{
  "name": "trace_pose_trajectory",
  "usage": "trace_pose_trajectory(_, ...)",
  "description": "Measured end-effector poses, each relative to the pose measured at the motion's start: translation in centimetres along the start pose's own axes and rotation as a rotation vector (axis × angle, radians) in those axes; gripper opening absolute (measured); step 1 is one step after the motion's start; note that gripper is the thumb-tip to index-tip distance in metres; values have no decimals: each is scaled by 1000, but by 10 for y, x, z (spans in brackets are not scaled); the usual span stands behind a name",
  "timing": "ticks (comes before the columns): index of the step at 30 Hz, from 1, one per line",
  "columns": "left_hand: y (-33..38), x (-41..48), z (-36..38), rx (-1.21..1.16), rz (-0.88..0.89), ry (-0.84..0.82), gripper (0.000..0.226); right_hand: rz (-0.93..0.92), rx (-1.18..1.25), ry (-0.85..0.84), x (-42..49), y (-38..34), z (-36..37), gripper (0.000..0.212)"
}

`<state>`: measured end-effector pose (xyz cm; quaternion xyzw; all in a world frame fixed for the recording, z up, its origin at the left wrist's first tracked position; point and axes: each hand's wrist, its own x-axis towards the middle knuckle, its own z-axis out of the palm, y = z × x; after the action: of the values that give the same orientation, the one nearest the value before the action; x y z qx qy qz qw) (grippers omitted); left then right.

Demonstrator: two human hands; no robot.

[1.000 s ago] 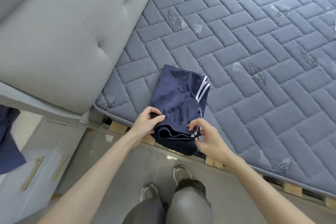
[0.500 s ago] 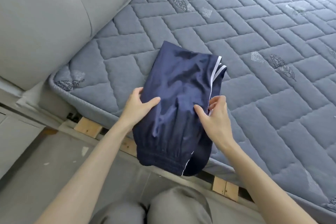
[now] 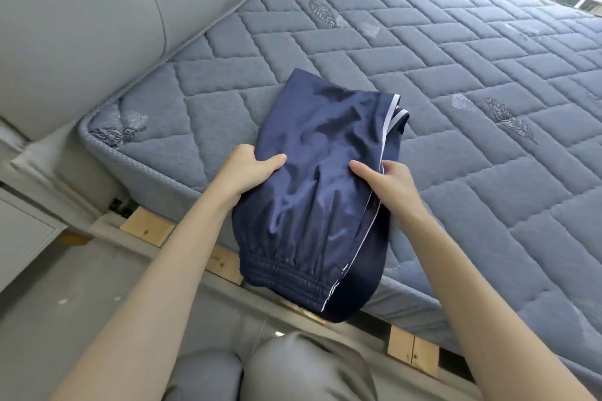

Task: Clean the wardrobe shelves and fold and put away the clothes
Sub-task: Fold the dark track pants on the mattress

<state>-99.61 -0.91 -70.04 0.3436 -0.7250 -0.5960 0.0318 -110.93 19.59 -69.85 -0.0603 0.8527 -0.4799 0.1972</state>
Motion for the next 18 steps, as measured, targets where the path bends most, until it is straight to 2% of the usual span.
trace_pose_trajectory(2, 5, -9, -1, -127, -33, -24, 24, -14, 107, -36, -9, -10, -1, 27)
trace_pose_trajectory(6, 16, -35, -7, -291, 32, 0, 23, 13, 266, -105, -28, -26, -13, 41)
trace_pose_trajectory(10, 20, -64, -15, -328, 105, -36, 20, 21, 307, -160, -46, -18, -23, 36)
trace_pose_trajectory(13, 7, -79, -20, -286, 39, -127, 23, 44, 252, -201, -56, -1, -22, 31)
trace_pose_trajectory(15, -9, -85, -18, -214, -9, -222, 33, 42, 140, -235, -64, 10, -20, 26)
trace_pose_trajectory(18, -31, -86, -8, 61, 86, -212, 45, -6, -90, -199, -69, 28, -18, 28)
